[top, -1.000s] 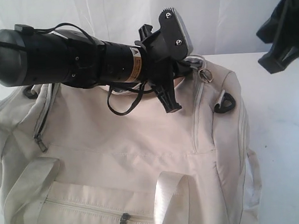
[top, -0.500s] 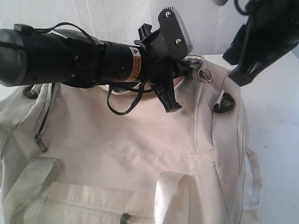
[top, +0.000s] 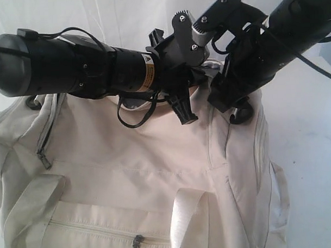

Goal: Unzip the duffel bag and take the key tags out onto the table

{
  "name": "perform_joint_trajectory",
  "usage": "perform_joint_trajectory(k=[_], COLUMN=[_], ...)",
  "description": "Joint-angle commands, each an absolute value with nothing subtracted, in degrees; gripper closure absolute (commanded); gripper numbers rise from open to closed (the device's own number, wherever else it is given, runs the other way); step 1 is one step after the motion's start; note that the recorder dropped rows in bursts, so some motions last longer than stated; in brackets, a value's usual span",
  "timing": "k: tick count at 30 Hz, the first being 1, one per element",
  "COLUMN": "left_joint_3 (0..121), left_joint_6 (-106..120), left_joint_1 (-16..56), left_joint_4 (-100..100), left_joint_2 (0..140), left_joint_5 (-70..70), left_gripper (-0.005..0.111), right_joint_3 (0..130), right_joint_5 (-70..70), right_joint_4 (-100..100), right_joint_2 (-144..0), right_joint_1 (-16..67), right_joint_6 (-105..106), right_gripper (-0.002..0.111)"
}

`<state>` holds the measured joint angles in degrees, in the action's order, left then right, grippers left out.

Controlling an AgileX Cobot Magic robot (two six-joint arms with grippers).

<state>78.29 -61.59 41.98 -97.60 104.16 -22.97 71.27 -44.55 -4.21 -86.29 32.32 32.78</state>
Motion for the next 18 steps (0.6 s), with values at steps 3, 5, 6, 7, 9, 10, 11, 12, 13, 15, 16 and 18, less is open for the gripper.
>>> perform_joint_trajectory(k=[3,5,6,7,9,10,11,12,13,15,16,18], left_joint_3=[78.54,78.54,78.54,78.54,78.54,78.54,78.54,78.54,78.54,78.54,78.54,78.54], left_joint_6=[-61.85,-61.74,-61.74,-61.74,-61.74,-61.74,-61.74,-61.74,-61.74,-61.74,-61.74,-61.74], left_joint_1=[42.01,42.01,42.01,42.01,42.01,42.01,42.01,42.01,42.01,42.01,42.01,42.01], left_joint_4=[-98.26,-98.26,-98.26,-98.26,-98.26,-98.26,-98.26,-98.26,-98.26,-98.26,-98.26,-98.26], left_joint_2=[103.34,103.34,103.34,103.34,103.34,103.34,103.34,103.34,103.34,103.34,103.34,103.34], left_joint_5=[-22.61,-22.61,-22.61,-22.61,-22.61,-22.61,-22.61,-22.51,-22.51,-22.51,-22.51,-22.51], left_gripper=[0.107,0.107,0.107,0.107,0.107,0.107,0.107,0.107,0.107,0.107,0.107,0.107], right_joint_3=[71.24,71.24,71.24,71.24,71.24,71.24,71.24,71.24,71.24,71.24,71.24,71.24], right_joint_5=[-41.98,-42.07,-42.32,-42.43,-43.01,-43.43,-43.84,-44.15,-44.62,-45.14,-45.14,-45.14], right_joint_4=[-4.59,-4.59,-4.59,-4.59,-4.59,-4.59,-4.47,-4.47,-4.47,-4.34,-4.34,-4.34], right_joint_2=[-87.37,-87.37,-87.37,-87.37,-87.37,-87.37,-87.37,-87.37,-87.25,-86.56,-86.24,-84.84], right_joint_1=[32.06,32.06,32.06,32.06,32.06,32.06,32.06,32.06,32.06,32.06,32.06,32.06], right_joint_6=[33.13,33.13,33.13,33.13,33.13,33.13,33.13,33.13,33.13,33.13,33.13,33.13], right_gripper=[0.068,0.079,0.084,0.089,0.098,0.102,0.105,0.108,0.108,0.108,0.108,0.108])
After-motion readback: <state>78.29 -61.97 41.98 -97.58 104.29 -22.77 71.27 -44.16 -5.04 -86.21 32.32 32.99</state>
